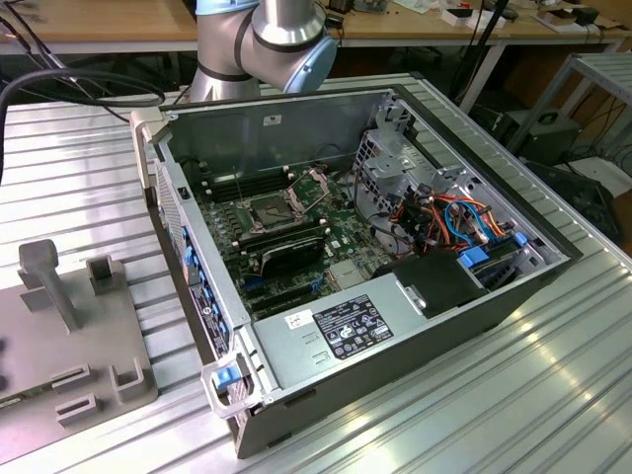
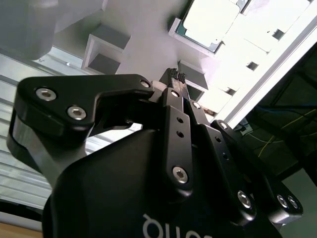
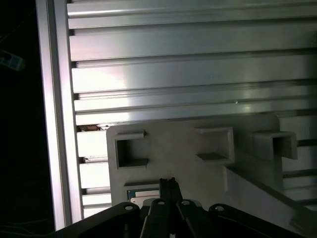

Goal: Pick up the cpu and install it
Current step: 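Reach for the cpu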

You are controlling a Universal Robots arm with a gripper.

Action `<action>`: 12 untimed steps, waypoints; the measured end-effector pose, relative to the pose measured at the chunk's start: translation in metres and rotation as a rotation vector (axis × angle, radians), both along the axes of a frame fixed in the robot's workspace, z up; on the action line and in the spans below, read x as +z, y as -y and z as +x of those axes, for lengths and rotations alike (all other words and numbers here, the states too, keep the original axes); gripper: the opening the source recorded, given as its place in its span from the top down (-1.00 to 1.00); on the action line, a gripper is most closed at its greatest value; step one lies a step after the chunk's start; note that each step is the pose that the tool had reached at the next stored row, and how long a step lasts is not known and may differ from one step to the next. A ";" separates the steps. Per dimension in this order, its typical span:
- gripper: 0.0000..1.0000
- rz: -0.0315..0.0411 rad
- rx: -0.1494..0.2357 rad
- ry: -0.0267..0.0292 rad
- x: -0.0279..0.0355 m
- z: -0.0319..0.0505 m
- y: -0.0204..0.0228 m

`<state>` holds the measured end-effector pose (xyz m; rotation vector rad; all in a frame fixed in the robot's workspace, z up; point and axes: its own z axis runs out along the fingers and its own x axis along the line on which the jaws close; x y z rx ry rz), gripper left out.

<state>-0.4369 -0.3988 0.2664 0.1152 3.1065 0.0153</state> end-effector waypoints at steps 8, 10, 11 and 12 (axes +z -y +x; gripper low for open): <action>0.79 -0.0034 0.000 -0.0001 -0.0011 -0.0016 0.0000; 0.79 -0.0034 0.000 0.0000 -0.0011 -0.0016 0.0000; 0.79 -0.0035 0.000 -0.0001 -0.0012 -0.0016 0.0000; 0.79 -0.0035 0.000 -0.0001 -0.0013 -0.0016 0.0000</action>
